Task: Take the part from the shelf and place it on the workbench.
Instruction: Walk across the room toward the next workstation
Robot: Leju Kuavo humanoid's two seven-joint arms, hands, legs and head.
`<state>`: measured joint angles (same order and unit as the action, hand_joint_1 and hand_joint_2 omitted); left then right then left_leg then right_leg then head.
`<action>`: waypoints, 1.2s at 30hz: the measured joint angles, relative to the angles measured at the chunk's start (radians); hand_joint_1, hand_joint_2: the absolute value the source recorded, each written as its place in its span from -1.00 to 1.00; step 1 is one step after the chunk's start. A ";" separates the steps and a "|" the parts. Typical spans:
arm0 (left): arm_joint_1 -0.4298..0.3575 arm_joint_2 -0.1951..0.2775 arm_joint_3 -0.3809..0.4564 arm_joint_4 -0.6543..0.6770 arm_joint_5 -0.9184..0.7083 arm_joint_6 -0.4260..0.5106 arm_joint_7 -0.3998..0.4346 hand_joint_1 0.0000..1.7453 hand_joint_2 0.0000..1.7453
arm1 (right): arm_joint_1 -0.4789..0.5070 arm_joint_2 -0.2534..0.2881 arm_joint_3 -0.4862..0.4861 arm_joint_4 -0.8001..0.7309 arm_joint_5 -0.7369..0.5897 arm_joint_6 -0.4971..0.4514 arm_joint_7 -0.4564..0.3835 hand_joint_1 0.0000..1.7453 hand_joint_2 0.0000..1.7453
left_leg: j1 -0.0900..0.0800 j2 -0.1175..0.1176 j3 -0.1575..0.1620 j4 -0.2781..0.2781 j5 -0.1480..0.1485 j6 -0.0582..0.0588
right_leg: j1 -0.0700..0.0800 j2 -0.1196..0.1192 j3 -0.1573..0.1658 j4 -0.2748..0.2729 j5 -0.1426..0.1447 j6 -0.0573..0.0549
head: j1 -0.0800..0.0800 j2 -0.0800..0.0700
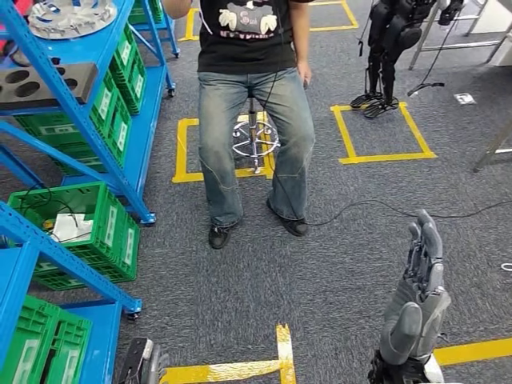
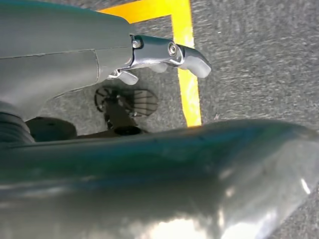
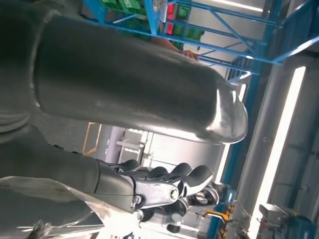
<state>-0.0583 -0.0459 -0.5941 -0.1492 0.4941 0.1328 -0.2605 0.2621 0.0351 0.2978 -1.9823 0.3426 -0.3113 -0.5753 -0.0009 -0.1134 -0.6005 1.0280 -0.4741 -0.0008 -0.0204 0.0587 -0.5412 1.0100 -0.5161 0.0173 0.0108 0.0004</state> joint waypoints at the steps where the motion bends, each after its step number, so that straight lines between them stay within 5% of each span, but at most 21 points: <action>1: 0.000 0.000 0.000 0.000 0.000 0.000 0.000 -1.00 -1.00 | 0.000 0.000 0.000 -0.001 0.000 0.000 0.000 -1.00 -1.00 | -0.001 0.027 -0.012 0.027 -0.017 -0.004 | 0.000 -0.015 0.003 -0.004 0.001 -0.005 | -0.002 0.000; 3: -0.004 -0.001 0.000 0.000 0.000 0.000 0.000 -1.00 -1.00 | 0.002 0.000 -0.001 -0.002 0.000 0.000 0.000 -1.00 -1.00 | -0.002 0.085 -0.064 0.139 -0.075 -0.012 | 0.003 -0.048 0.009 -0.007 -0.002 -0.014 | -0.007 0.000; 5: -0.005 -0.002 0.000 0.000 0.000 0.000 0.000 -1.00 -1.00 | 0.003 0.000 -0.002 -0.002 0.000 0.001 0.000 -1.00 -1.00 | 0.003 0.099 -0.118 0.252 -0.116 -0.018 | 0.006 -0.081 0.012 -0.006 -0.006 -0.018 | -0.007 0.000; 6: -0.003 -0.003 0.000 0.000 0.001 0.000 0.000 -1.00 -1.00 | 0.003 0.000 -0.002 -0.002 0.000 0.000 0.000 -1.00 -1.00 | 0.005 0.101 -0.123 0.265 -0.110 -0.020 | 0.007 -0.095 0.014 -0.006 -0.008 -0.019 | -0.007 0.000; 8: -0.001 -0.003 0.000 0.000 0.003 0.000 0.000 -1.00 -1.00 | 0.003 0.000 -0.003 -0.002 0.000 -0.001 0.000 -1.00 -1.00 | 0.007 0.114 -0.078 0.179 -0.049 -0.018 | 0.008 -0.121 0.022 -0.006 -0.015 -0.017 | -0.007 0.000; 10: -0.002 -0.003 0.000 0.000 0.005 0.001 0.000 -1.00 -1.00 | 0.003 0.000 -0.004 -0.002 0.000 -0.002 0.000 -1.00 -1.00 | -0.003 0.165 -0.011 0.049 0.000 -0.009 | 0.011 -0.143 0.031 -0.005 -0.023 -0.011 | -0.007 0.000; 12: -0.004 -0.003 0.000 0.000 0.005 0.002 0.000 -1.00 -1.00 | 0.003 0.000 -0.006 -0.003 0.000 -0.004 0.000 -1.00 -1.00 | -0.015 0.200 0.012 -0.004 0.005 0.000 | 0.016 -0.163 0.035 -0.005 -0.030 0.000 | -0.006 0.000; 14: -0.003 -0.002 0.000 0.000 0.006 0.002 -0.001 -1.00 -1.00 | 0.004 0.000 -0.009 -0.004 0.000 -0.007 0.000 -1.00 -1.00 | -0.017 0.182 0.011 -0.010 0.006 0.009 | 0.016 -0.182 0.040 -0.007 -0.036 0.010 | -0.005 0.000; 16: -0.002 -0.001 0.000 0.000 0.006 0.003 -0.003 -1.00 -1.00 | 0.004 0.000 -0.015 -0.008 0.000 -0.009 -0.003 -1.00 -1.00 | -0.011 0.157 0.014 -0.020 0.010 0.020 | 0.011 -0.146 0.031 0.019 -0.059 0.019 | -0.001 0.000; 18: -0.006 -0.002 0.000 0.000 0.006 0.003 -0.005 -1.00 -1.00 | 0.007 0.000 -0.023 -0.010 -0.001 -0.009 -0.009 -1.00 -1.00 | -0.007 0.131 0.016 -0.024 0.013 0.029 | 0.008 -0.084 -0.022 0.127 -0.114 0.025 | 0.004 0.000; 20: -0.008 -0.004 0.000 0.000 0.006 0.003 -0.006 -1.00 -1.00 | 0.011 0.000 -0.030 -0.011 -0.002 -0.008 -0.012 -1.00 -1.00 | -0.006 0.103 0.016 -0.023 0.013 0.032 | 0.007 -0.063 -0.097 0.259 -0.158 0.029 | 0.006 0.000; 21: -0.008 -0.004 0.000 0.000 0.006 0.003 -0.006 -1.00 -1.00 | 0.013 0.000 -0.033 -0.011 -0.002 -0.008 -0.013 -1.00 -1.00 | -0.006 0.089 0.017 -0.023 0.013 0.032 | 0.007 -0.061 -0.118 0.286 -0.154 0.030 | 0.007 0.000; 23: -0.007 -0.004 0.000 0.000 0.006 0.003 -0.006 -1.00 -1.00 | 0.013 0.000 -0.037 -0.011 -0.002 -0.007 -0.013 -1.00 -1.00 | -0.004 0.060 0.020 -0.020 0.011 0.029 | 0.005 -0.054 -0.104 0.220 -0.088 0.032 | 0.006 0.000; 25: -0.008 -0.004 0.000 0.000 0.006 0.003 -0.006 -1.00 -1.00 | 0.014 0.000 -0.040 -0.011 -0.002 -0.006 -0.014 -1.00 -1.00 | -0.001 0.031 0.018 -0.010 0.006 0.021 | -0.004 -0.009 -0.051 0.087 -0.022 0.034 | 0.007 0.000; 27: -0.009 -0.003 0.000 0.000 0.006 0.003 -0.006 -1.00 -1.00 | 0.016 0.000 -0.042 -0.012 -0.003 -0.006 -0.014 -1.00 -1.00 | 0.000 0.007 0.007 -0.002 0.006 0.009 | -0.008 0.027 -0.021 0.026 -0.008 0.027 | 0.007 0.000; 29: -0.005 -0.003 0.000 0.000 0.006 0.003 -0.006 -1.00 -1.00 | 0.017 0.000 -0.044 -0.013 -0.003 -0.006 -0.015 -1.00 -1.00 | 0.002 -0.015 0.000 -0.003 0.011 -0.003 | -0.006 0.014 -0.016 0.024 -0.008 0.014 | 0.007 0.000; 30: -0.002 -0.002 0.000 0.000 0.006 0.003 -0.006 -1.00 -1.00 | 0.016 0.000 -0.045 -0.014 -0.003 -0.006 -0.015 -1.00 -1.00 | 0.002 -0.008 -0.003 0.000 0.009 -0.008 | -0.005 0.002 -0.014 0.022 -0.006 0.007 | 0.007 0.000; 32: -0.002 -0.002 0.000 0.000 0.006 0.003 -0.006 -1.00 -1.00 | 0.017 0.002 -0.046 -0.016 -0.004 -0.005 -0.015 -1.00 -1.00 | -0.001 0.043 -0.026 0.051 -0.023 -0.017 | -0.005 -0.026 -0.008 0.016 -0.004 -0.006 | 0.001 0.000; 34: -0.005 -0.003 0.000 0.000 0.006 0.003 -0.006 -1.00 -1.00 | 0.018 0.003 -0.047 -0.018 -0.004 -0.005 -0.016 -1.00 -1.00 | 0.000 0.093 -0.081 0.173 -0.085 -0.024 | -0.001 -0.057 -0.006 0.014 -0.007 -0.015 | -0.003 0.000; 36: -0.005 -0.004 0.000 0.000 0.006 0.003 -0.006 -1.00 -1.00 | 0.018 0.003 -0.048 -0.018 -0.004 -0.005 -0.016 -1.00 -1.00 | 0.002 0.101 -0.126 0.274 -0.118 -0.027 | 0.002 -0.087 -0.004 0.014 -0.010 -0.019 | -0.003 0.000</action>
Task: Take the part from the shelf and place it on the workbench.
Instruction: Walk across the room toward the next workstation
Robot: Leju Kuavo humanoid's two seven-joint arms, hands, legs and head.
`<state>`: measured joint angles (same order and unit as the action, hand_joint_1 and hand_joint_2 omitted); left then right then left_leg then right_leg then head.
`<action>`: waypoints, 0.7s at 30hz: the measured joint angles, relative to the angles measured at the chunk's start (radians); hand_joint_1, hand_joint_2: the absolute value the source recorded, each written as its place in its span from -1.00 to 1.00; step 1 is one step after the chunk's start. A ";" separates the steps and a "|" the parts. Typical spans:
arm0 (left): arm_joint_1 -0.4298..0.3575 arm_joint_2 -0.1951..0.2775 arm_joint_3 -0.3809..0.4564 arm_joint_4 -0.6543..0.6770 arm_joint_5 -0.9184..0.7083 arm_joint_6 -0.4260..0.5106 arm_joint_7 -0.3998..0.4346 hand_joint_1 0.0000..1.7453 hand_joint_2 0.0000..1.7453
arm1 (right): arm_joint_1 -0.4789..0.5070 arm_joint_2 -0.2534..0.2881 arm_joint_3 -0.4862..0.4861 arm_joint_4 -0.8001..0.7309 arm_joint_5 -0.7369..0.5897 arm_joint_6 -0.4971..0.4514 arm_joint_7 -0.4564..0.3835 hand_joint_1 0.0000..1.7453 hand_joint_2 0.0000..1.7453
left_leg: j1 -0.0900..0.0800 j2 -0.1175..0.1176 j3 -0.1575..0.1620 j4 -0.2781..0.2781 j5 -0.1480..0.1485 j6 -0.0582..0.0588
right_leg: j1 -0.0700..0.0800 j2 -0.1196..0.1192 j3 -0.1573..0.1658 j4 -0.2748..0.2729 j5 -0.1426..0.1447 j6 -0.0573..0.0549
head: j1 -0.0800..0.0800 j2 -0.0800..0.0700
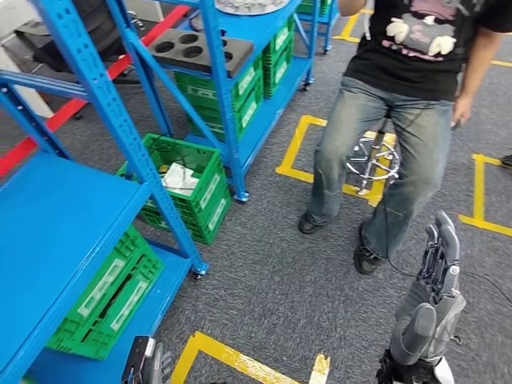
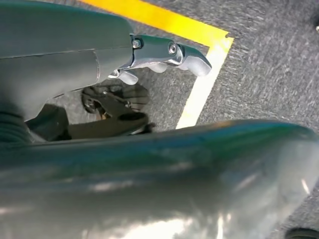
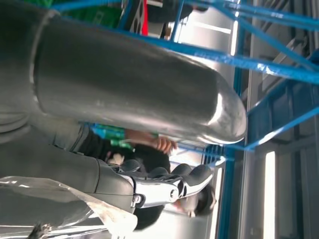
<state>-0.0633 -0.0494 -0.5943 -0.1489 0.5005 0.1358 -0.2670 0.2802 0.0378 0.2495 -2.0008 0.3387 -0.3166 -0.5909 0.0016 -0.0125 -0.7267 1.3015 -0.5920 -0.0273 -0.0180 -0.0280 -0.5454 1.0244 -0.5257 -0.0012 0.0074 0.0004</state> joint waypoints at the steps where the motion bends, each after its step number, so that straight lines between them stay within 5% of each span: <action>1: 0.001 0.000 0.000 0.000 0.000 0.000 0.000 -1.00 -1.00 | 0.000 0.000 0.000 0.000 0.000 0.000 0.000 -1.00 -1.00 | 0.000 0.001 0.001 0.002 0.010 0.001 | 0.001 -0.013 0.002 0.000 -0.002 -0.001 | 0.000 0.000; 3: 0.002 0.000 0.000 0.000 0.000 0.000 -0.001 -1.00 -1.00 | 0.000 0.000 -0.001 -0.002 0.000 -0.001 0.000 -1.00 -1.00 | -0.003 0.017 0.056 -0.102 0.075 0.010 | 0.003 -0.037 0.009 0.000 -0.007 0.000 | 0.000 0.000; 5: 0.000 0.001 0.000 0.000 0.000 0.000 -0.004 -1.00 -1.00 | 0.001 0.001 -0.002 -0.005 0.003 -0.003 -0.003 -1.00 -1.00 | -0.015 0.065 0.121 -0.226 0.118 0.024 | 0.009 -0.058 0.017 0.000 -0.014 0.004 | 0.000 0.000; 7: -0.003 0.001 0.000 0.000 0.000 0.001 -0.008 -1.00 -1.00 | 0.003 0.002 -0.003 -0.008 0.006 -0.003 -0.005 -1.00 -1.00 | -0.025 0.089 0.139 -0.269 0.119 0.034 | 0.013 -0.079 0.021 -0.002 -0.019 0.013 | 0.000 0.000; 9: -0.001 0.001 0.000 0.000 0.002 0.003 -0.010 -1.00 -1.00 | 0.003 0.004 -0.004 -0.010 0.007 -0.001 -0.006 -1.00 -1.00 | -0.023 0.067 0.140 -0.281 0.122 0.041 | 0.013 -0.095 0.026 -0.005 -0.024 0.024 | 0.000 0.000; 11: 0.000 0.001 0.000 0.000 0.004 0.005 -0.009 -1.00 -1.00 | 0.002 0.005 -0.005 -0.013 0.008 0.001 -0.008 -1.00 -1.00 | -0.015 0.044 0.148 -0.295 0.130 0.052 | 0.010 -0.057 0.015 0.027 -0.051 0.033 | 0.003 0.000; 13: -0.003 0.001 0.000 0.000 0.008 0.007 -0.009 -1.00 -1.00 | 0.006 0.005 -0.007 -0.014 0.007 0.002 -0.008 -1.00 -1.00 | -0.010 0.020 0.151 -0.301 0.133 0.059 | 0.007 0.004 -0.042 0.141 -0.106 0.038 | 0.008 0.000; 15: -0.004 0.000 0.000 0.000 0.012 0.008 -0.008 -1.00 -1.00 | 0.011 0.005 -0.010 -0.014 0.006 0.003 -0.008 -1.00 -1.00 | -0.009 -0.007 0.151 -0.300 0.133 0.060 | 0.005 0.024 -0.111 0.260 -0.141 0.042 | 0.010 0.000; 16: -0.003 0.000 0.000 0.000 0.013 0.008 -0.008 -1.00 -1.00 | 0.013 0.005 -0.012 -0.014 0.006 0.003 -0.008 -1.00 -1.00 | -0.008 -0.021 0.152 -0.300 0.133 0.060 | 0.005 0.026 -0.125 0.274 -0.130 0.044 | 0.010 0.000; 18: -0.002 0.000 0.000 0.000 0.014 0.008 -0.008 -1.00 -1.00 | 0.014 0.006 -0.014 -0.014 0.005 0.004 -0.008 -1.00 -1.00 | -0.005 -0.050 0.155 -0.297 0.131 0.056 | 0.001 0.035 -0.097 0.186 -0.056 0.047 | 0.010 0.000; 21: -0.004 -0.001 0.000 0.000 0.013 0.008 -0.009 -1.00 -1.00 | 0.012 0.006 -0.017 -0.014 0.005 0.009 -0.007 -1.00 -1.00 | -0.002 -0.090 0.144 -0.281 0.125 0.039 | -0.011 0.109 -0.026 0.027 0.008 0.046 | 0.010 0.000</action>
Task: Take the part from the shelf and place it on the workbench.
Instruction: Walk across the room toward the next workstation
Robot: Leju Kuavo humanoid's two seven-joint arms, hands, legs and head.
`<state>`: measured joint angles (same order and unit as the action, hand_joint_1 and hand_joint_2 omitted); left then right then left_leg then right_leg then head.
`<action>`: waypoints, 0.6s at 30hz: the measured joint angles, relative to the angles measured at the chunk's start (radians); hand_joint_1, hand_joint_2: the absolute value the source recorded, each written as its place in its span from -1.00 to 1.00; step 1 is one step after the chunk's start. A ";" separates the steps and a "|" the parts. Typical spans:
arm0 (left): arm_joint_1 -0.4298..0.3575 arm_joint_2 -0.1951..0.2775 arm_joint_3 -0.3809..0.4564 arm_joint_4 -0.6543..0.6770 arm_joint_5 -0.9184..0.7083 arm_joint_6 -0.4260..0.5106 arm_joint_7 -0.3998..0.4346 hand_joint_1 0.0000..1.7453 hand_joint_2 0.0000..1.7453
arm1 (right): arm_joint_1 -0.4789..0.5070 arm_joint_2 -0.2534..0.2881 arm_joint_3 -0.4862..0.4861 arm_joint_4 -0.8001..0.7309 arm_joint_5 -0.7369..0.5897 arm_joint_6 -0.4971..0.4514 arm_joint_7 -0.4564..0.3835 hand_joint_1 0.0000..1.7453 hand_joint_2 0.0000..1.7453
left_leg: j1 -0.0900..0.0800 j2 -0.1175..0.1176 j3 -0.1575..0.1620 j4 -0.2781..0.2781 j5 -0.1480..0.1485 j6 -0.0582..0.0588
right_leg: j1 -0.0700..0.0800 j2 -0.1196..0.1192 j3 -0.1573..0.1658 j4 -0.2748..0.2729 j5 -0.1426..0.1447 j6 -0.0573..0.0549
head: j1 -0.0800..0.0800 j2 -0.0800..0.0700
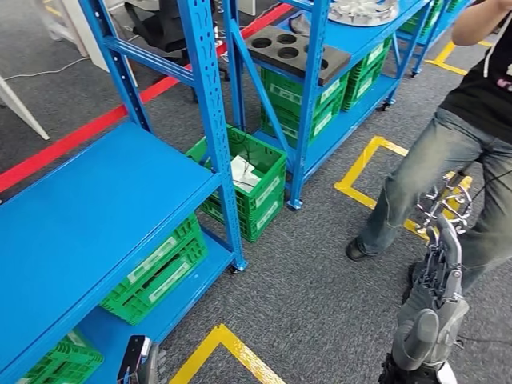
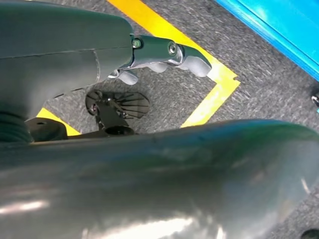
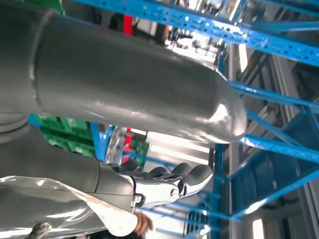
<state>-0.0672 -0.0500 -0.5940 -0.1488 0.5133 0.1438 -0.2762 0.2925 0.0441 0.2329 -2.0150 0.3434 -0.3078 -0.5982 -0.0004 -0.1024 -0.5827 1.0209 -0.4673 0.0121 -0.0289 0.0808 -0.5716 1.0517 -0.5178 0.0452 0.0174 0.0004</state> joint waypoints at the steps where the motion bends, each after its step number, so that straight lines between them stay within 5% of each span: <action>1: 0.000 0.000 0.000 0.000 0.000 0.000 -0.001 -1.00 -1.00 | -0.001 0.001 -0.001 0.000 0.000 0.003 0.001 -1.00 -1.00 | 0.001 -0.012 -0.007 0.004 0.001 -0.007 | -0.001 0.015 0.006 -0.011 -0.003 -0.005 | 0.000 0.000; 3: 0.002 0.002 0.000 0.000 0.000 0.000 -0.002 -1.00 -1.00 | -0.005 0.002 -0.004 0.000 0.000 0.008 0.002 -1.00 -1.00 | 0.005 -0.034 -0.016 0.004 0.006 -0.019 | 0.001 -0.003 0.009 -0.014 -0.002 -0.019 | 0.000 0.000; 4: 0.004 0.003 0.000 0.000 0.000 0.000 -0.002 -1.00 -1.00 | -0.007 0.004 -0.005 0.000 0.000 0.009 0.002 -1.00 -1.00 | 0.004 -0.024 -0.019 0.010 0.002 -0.025 | 0.001 -0.017 0.012 -0.017 -0.001 -0.026 | -0.001 0.000; 7: 0.002 0.005 0.000 0.000 0.002 -0.001 -0.003 -1.00 -1.00 | -0.010 0.008 -0.010 0.000 0.000 0.013 0.003 -1.00 -1.00 | 0.000 0.063 -0.077 0.132 -0.064 -0.038 | 0.003 -0.064 0.021 -0.024 -0.002 -0.040 | -0.011 0.000; 9: 0.000 0.004 -0.001 0.000 0.002 -0.001 -0.003 -1.00 -1.00 | -0.010 0.009 -0.012 0.000 -0.001 0.016 0.003 -1.00 -1.00 | 0.003 0.088 -0.137 0.256 -0.110 -0.041 | 0.007 -0.097 0.022 -0.024 -0.005 -0.045 | -0.013 0.000; 10: 0.001 0.004 -0.001 0.000 0.002 -0.001 -0.003 -1.00 -1.00 | -0.010 0.010 -0.013 0.000 -0.001 0.017 0.003 -1.00 -1.00 | 0.004 0.091 -0.150 0.283 -0.111 -0.041 | 0.008 -0.112 0.024 -0.024 -0.007 -0.046 | -0.013 0.000; 12: 0.003 0.004 -0.002 0.000 0.002 -0.001 -0.004 -1.00 -1.00 | -0.011 0.011 -0.014 0.000 0.000 0.019 0.003 -1.00 -1.00 | 0.003 0.099 -0.115 0.217 -0.058 -0.035 | 0.010 -0.138 0.031 -0.024 -0.012 -0.046 | -0.013 0.000; 14: 0.002 0.005 -0.002 0.000 0.002 -0.001 -0.005 -1.00 -1.00 | -0.011 0.012 -0.016 0.000 0.000 0.020 0.003 -1.00 -1.00 | -0.008 0.143 -0.045 0.082 -0.003 -0.020 | 0.014 -0.160 0.040 -0.024 -0.019 -0.042 | -0.013 0.000; 16: -0.001 0.006 -0.002 0.000 0.001 -0.001 -0.006 -1.00 -1.00 | -0.011 0.013 -0.017 0.000 0.000 0.021 0.003 -1.00 -1.00 | -0.021 0.179 -0.013 0.015 0.008 -0.007 | 0.018 -0.180 0.044 -0.025 -0.026 -0.033 | -0.012 0.000; 18: 0.001 0.006 -0.002 0.000 0.000 -0.001 -0.006 -1.00 -1.00 | -0.013 0.013 -0.018 0.000 0.000 0.021 0.004 -1.00 -1.00 | -0.024 0.167 -0.013 0.007 0.005 0.001 | 0.020 -0.202 0.051 -0.030 -0.029 -0.023 | -0.013 0.000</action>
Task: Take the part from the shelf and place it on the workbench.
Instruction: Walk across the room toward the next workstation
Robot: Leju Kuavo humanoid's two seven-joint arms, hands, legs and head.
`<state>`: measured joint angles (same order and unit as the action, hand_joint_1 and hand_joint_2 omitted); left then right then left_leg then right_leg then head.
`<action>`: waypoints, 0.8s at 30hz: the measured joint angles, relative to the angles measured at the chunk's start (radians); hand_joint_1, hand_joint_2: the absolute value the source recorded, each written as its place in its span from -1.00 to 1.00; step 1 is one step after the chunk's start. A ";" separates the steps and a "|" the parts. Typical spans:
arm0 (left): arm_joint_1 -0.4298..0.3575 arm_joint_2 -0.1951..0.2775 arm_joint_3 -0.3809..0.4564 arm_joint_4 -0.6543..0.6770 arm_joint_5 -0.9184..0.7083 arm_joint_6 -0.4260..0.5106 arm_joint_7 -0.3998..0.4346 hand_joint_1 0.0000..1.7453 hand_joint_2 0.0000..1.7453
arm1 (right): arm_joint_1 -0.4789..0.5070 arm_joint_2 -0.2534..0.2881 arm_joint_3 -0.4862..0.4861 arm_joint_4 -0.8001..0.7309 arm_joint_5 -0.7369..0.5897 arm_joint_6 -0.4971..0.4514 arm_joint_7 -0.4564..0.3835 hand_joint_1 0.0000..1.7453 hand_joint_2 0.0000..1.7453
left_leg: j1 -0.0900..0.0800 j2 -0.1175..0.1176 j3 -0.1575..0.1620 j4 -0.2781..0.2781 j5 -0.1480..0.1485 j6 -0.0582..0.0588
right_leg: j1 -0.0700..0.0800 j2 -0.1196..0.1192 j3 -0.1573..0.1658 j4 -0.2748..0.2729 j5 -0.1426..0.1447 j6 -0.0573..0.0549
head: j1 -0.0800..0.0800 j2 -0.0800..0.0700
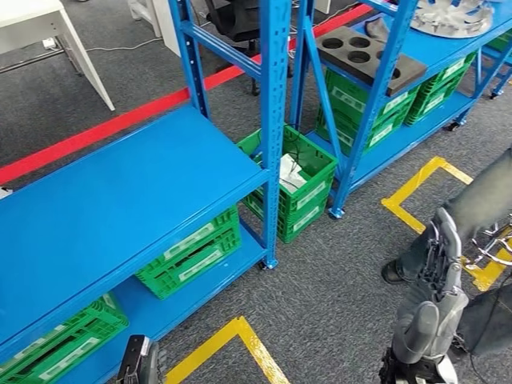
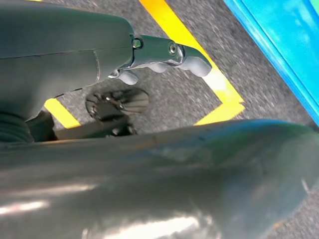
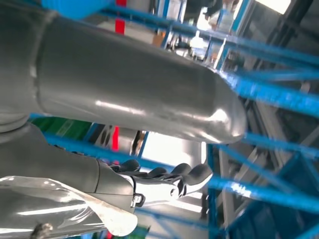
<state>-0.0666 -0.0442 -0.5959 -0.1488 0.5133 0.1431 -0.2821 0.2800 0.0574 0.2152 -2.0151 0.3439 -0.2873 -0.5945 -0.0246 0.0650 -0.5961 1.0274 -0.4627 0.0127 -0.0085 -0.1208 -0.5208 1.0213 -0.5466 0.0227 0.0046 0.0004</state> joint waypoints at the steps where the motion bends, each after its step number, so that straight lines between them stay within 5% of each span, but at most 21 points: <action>1: 0.003 0.000 0.000 0.000 0.000 0.000 0.000 -1.00 -1.00 | -0.001 0.000 -0.001 0.000 0.000 0.000 0.000 -1.00 -1.00 | 0.002 -0.012 0.003 -0.007 0.003 0.004 | -0.001 0.002 0.002 0.000 -0.005 0.005 | 0.000 0.000; 3: 0.002 -0.001 0.000 0.000 -0.001 0.001 -0.001 -1.00 -1.00 | -0.002 0.001 -0.002 -0.001 0.000 0.000 -0.001 -1.00 -1.00 | 0.010 -0.036 0.012 -0.022 0.010 0.014 | -0.002 0.047 -0.016 0.044 -0.037 0.013 | 0.004 0.000; 5: -0.002 -0.003 0.000 0.000 -0.001 0.001 -0.001 -1.00 -1.00 | 0.001 0.001 -0.004 -0.001 0.000 0.000 0.000 -1.00 -1.00 | 0.014 -0.061 0.015 -0.026 0.012 0.021 | -0.004 0.102 -0.075 0.158 -0.089 0.016 | 0.009 0.000; 7: -0.004 -0.006 -0.001 0.000 -0.001 0.000 -0.001 -1.00 -1.00 | 0.004 0.001 -0.005 0.000 0.000 0.000 0.000 -1.00 -1.00 | 0.015 -0.089 0.016 -0.025 0.011 0.023 | -0.005 0.116 -0.133 0.248 -0.105 0.020 | 0.010 0.000; 9: -0.003 -0.006 -0.002 0.000 -0.001 0.000 -0.001 -1.00 -1.00 | 0.004 0.001 -0.006 0.000 0.001 -0.001 0.000 -1.00 -1.00 | 0.016 -0.119 0.019 -0.024 0.010 0.021 | -0.006 0.121 -0.134 0.212 -0.052 0.022 | 0.010 0.000; 11: -0.003 -0.006 -0.002 0.000 -0.001 0.000 -0.001 -1.00 -1.00 | 0.004 0.001 -0.007 0.000 0.002 -0.002 0.000 -1.00 -1.00 | 0.017 -0.146 0.020 -0.018 0.005 0.013 | -0.012 0.155 -0.088 0.092 0.018 0.021 | 0.010 0.000; 14: -0.003 -0.006 -0.002 0.000 -0.001 0.000 -0.002 -1.00 -1.00 | 0.006 0.002 -0.008 0.000 0.003 -0.003 0.000 -1.00 -1.00 | 0.019 -0.181 0.007 -0.007 0.003 -0.002 | -0.015 0.196 -0.047 0.012 0.034 0.008 | 0.009 0.000; 16: 0.002 -0.004 -0.002 0.000 -0.001 0.000 -0.002 -1.00 -1.00 | 0.005 0.003 -0.009 0.000 0.003 -0.004 0.000 -1.00 -1.00 | 0.022 -0.191 0.002 -0.005 0.004 -0.012 | -0.014 0.176 -0.041 0.007 0.036 -0.003 | 0.009 0.000; 18: 0.004 -0.004 -0.002 0.000 -0.001 0.000 -0.002 -1.00 -1.00 | 0.005 0.006 -0.011 0.000 0.003 -0.004 -0.001 -1.00 -1.00 | 0.020 -0.151 -0.016 0.035 -0.021 -0.023 | -0.017 0.152 -0.033 0.002 0.035 -0.013 | 0.003 0.000; 20: 0.000 -0.004 -0.002 0.000 0.000 0.000 -0.002 -1.00 -1.00 | 0.009 0.009 -0.012 0.000 0.003 -0.005 -0.001 -1.00 -1.00 | 0.021 -0.096 -0.069 0.146 -0.075 -0.033 | -0.016 0.122 -0.026 0.000 0.031 -0.020 | -0.002 0.000; 22: -0.001 -0.004 -0.002 0.000 0.002 0.000 -0.002 -1.00 -1.00 | 0.011 0.010 -0.013 0.000 0.002 -0.004 -0.001 -1.00 -1.00 | 0.026 -0.079 -0.125 0.255 -0.108 -0.037 | -0.014 0.093 -0.022 0.000 0.026 -0.023 | -0.003 0.000; 24: 0.002 -0.004 -0.002 0.000 0.004 0.000 -0.001 -1.00 -1.00 | 0.012 0.012 -0.013 0.000 0.001 -0.002 -0.002 -1.00 -1.00 | 0.027 -0.073 -0.120 0.238 -0.073 -0.035 | -0.013 0.067 -0.014 0.000 0.019 -0.023 | -0.003 0.000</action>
<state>-0.0649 -0.0484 -0.5982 -0.1485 0.5169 0.1434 -0.2832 0.2918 0.0698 0.2018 -2.0153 0.3451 -0.2890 -0.5961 0.0029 -0.0078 -0.7159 1.2656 -0.5361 -0.0223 -0.0217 -0.0537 -0.5351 1.0218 -0.5273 0.0002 0.0018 0.0004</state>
